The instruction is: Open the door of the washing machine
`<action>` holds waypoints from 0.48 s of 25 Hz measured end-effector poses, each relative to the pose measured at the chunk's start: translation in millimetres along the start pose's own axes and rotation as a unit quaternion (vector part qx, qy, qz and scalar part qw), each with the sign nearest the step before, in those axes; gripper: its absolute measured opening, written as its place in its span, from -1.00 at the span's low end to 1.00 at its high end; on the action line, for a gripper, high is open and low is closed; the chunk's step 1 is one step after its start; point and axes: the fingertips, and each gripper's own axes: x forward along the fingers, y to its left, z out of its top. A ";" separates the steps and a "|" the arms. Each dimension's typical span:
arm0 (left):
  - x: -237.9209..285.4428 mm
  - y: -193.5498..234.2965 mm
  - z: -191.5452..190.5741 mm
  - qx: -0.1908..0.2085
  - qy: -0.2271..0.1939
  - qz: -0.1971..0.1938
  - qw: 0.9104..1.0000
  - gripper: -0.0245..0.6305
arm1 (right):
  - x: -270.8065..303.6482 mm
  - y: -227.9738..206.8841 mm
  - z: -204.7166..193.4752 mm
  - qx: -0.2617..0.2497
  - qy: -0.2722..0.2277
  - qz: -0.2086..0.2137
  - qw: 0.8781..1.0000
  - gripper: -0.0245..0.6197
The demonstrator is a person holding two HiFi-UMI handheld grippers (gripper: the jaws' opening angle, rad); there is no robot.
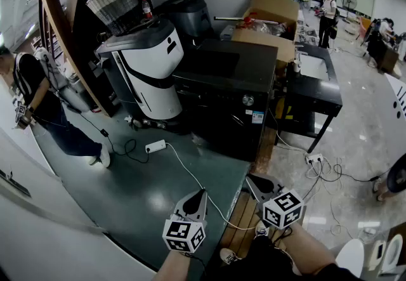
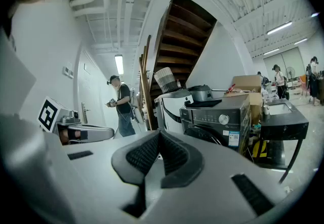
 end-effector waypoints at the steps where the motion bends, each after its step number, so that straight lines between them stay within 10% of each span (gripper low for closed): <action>1: 0.3 -0.4 -0.2 0.000 0.000 0.000 1.000 -0.87 | -0.1 -0.2 -0.3 0.000 0.000 0.000 1.000 -0.88; 12: -5.1 -5.0 0.3 -0.002 -0.009 -0.001 1.000 -0.87 | -6.2 7.8 2.9 0.001 -0.015 0.011 1.000 -0.87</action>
